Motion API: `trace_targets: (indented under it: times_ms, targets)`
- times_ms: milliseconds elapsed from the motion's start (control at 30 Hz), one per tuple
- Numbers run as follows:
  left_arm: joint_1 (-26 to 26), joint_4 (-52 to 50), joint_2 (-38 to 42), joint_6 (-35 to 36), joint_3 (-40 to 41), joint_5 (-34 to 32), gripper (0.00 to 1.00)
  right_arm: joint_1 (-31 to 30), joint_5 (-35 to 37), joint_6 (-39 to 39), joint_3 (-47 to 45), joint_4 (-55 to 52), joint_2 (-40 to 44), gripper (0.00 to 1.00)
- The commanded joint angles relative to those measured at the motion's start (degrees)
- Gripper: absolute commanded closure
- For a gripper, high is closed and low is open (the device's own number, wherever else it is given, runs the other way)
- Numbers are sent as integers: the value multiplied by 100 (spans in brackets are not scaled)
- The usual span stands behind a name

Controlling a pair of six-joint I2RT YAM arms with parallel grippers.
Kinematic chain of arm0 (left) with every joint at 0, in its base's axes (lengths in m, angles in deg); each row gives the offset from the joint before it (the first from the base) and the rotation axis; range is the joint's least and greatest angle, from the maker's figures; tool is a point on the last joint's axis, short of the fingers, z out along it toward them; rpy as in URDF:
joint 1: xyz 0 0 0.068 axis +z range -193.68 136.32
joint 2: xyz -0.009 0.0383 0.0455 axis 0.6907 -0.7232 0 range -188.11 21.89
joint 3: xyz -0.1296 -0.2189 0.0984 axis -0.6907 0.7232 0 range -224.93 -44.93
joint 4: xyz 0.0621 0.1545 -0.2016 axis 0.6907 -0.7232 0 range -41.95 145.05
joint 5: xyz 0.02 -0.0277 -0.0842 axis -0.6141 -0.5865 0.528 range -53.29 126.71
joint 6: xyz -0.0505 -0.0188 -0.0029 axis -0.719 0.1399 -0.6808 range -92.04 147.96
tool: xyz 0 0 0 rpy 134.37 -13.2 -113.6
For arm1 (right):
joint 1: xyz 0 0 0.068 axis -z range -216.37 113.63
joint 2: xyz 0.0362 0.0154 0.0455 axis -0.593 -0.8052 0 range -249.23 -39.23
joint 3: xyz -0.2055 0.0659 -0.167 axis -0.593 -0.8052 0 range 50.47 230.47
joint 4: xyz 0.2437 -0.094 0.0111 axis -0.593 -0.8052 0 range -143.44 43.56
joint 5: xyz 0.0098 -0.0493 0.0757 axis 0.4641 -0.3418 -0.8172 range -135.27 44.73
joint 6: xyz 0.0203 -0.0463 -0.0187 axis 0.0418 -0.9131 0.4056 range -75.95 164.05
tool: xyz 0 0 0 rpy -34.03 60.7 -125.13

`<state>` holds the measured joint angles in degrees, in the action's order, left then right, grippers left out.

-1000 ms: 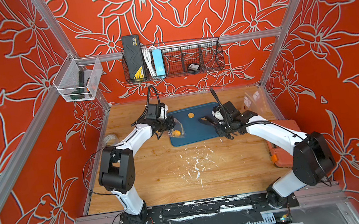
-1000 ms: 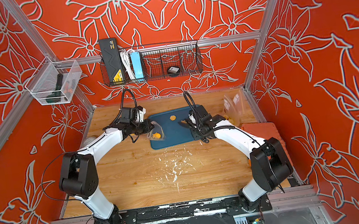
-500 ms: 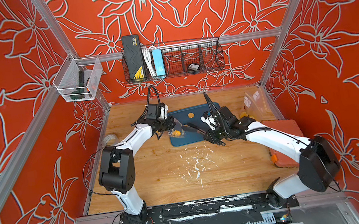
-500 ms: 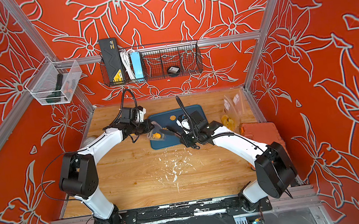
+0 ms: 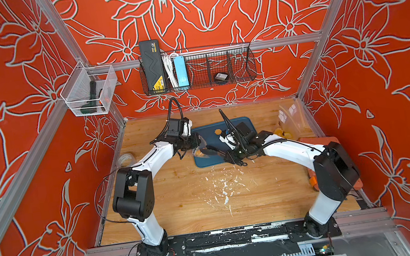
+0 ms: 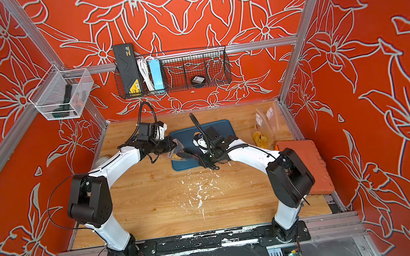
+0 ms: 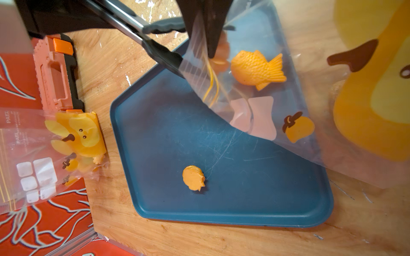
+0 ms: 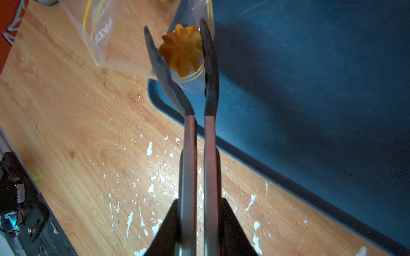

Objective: Put the cookies into a resealable bag to prevent moisture
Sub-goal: Place the cookie in the ziploc bag.

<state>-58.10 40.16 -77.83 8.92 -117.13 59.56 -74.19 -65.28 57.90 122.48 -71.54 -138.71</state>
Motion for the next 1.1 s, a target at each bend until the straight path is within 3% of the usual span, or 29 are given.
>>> trace_targets:
  times_ms: [0, 167, 300, 400, 633, 767, 933, 1067]
  targets:
    - [-59, 57, -39, 129, 14, 145, 100, -71, -121, -21, 511, 144, -281, 72]
    - [-61, 39, -30, 126, 7, 74, 100, -119, -83, -62, 843, -7, -498, 69]
    - [-61, 31, -3, 129, 15, 18, 100, -115, -17, -113, 748, -47, -374, 55]
    - [-61, 31, -12, 122, 10, 19, 100, -119, 20, -139, 650, -64, -249, 52]
    - [-61, 5, -6, 115, 15, -84, 100, -119, 108, -219, 306, -196, 226, 53]
    - [-36, -48, 39, 64, 23, -379, 100, -118, 338, -277, -541, -56, 1070, 57]
    - [51, -7, 119, -40, 96, -447, 100, -79, 1189, -175, -1530, 169, 2102, 59]
    - [87, 111, 239, -77, 184, -427, 100, 192, 1997, -146, -1185, -315, 1728, 59]
